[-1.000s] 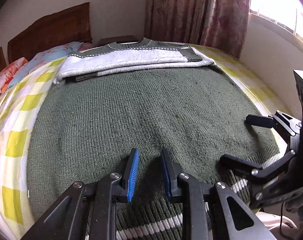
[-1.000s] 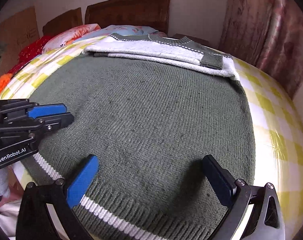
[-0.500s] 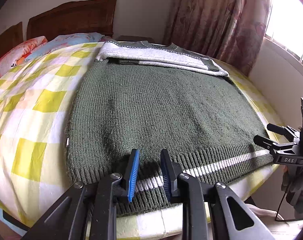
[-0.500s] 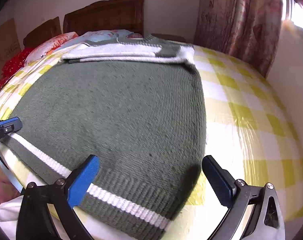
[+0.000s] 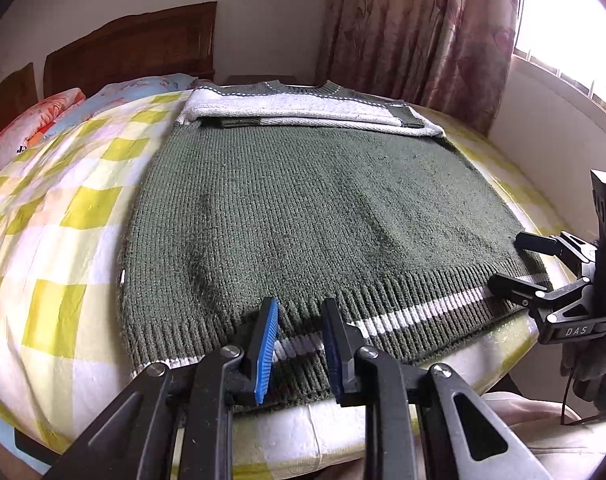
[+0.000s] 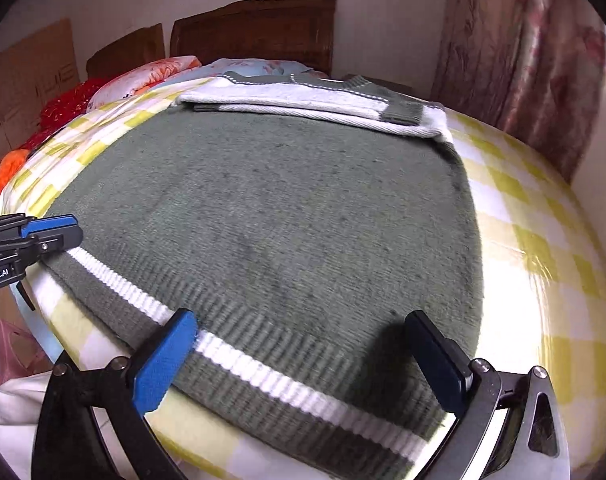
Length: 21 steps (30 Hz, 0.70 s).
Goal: Fold small clothes
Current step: 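Position both open tools at the white-striped hem edge, then grasp the striped hem with the left tool while the right tool grasps it too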
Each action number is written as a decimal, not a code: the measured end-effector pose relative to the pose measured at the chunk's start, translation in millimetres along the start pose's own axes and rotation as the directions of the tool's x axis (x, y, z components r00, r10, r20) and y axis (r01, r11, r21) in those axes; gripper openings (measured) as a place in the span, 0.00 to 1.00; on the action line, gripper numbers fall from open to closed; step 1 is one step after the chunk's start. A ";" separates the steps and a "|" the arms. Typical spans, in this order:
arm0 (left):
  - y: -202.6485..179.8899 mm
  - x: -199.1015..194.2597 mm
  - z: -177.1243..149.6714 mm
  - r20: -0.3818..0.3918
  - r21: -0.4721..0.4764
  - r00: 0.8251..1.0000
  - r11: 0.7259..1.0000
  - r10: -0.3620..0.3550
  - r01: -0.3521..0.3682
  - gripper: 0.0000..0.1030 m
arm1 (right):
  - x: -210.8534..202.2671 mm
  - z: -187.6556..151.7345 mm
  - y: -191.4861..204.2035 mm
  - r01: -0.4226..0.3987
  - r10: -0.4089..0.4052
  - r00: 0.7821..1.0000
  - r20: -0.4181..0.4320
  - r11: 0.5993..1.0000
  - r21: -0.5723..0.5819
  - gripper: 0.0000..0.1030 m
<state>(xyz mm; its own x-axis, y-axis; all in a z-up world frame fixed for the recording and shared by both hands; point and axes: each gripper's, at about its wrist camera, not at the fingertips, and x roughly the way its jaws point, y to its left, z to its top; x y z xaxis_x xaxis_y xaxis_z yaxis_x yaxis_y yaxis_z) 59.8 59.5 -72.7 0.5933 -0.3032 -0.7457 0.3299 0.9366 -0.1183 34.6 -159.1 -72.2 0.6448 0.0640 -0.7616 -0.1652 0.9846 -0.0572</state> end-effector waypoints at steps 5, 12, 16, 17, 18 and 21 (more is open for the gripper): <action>-1.7 -0.6 -0.6 0.003 0.004 1.000 1.000 0.001 -0.001 0.22 | -14.5 -9.4 -17.0 0.056 -0.056 0.998 0.009 0.998 0.018 1.00; 17.8 -25.3 -4.7 0.061 -0.090 0.994 0.991 -0.090 0.095 0.22 | -35.0 -26.1 -76.6 0.023 -0.019 1.000 -0.018 0.968 0.251 1.00; 79.2 -47.6 -13.3 0.149 -0.313 0.980 0.933 -0.135 0.177 0.23 | -39.5 -35.5 -88.4 -0.028 0.034 0.999 -0.014 0.954 0.299 1.00; 94.4 -46.7 -16.9 0.147 -0.363 0.975 0.908 -0.165 0.208 0.23 | -39.7 -35.6 -87.2 -0.032 0.038 0.999 -0.017 0.956 0.291 1.00; 106.6 -44.7 -20.4 0.139 -0.403 0.971 0.885 -0.193 0.234 0.23 | -39.8 -34.9 -85.7 -0.043 0.050 0.999 -0.018 0.957 0.287 1.00; 122.6 -36.5 -29.6 0.121 -0.463 0.958 0.839 -0.262 0.288 0.23 | -40.6 -32.2 -78.1 -0.087 0.097 0.995 -0.023 0.957 0.277 1.00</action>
<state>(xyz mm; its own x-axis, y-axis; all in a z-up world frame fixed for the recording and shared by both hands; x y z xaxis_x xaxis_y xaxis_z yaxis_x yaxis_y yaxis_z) 56.8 190.5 -79.4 0.5709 -0.5566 -0.6036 0.1077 0.7796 -0.6170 -2.7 -243.8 -57.6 0.6086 0.1553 -0.7781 -0.0077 0.9818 0.1899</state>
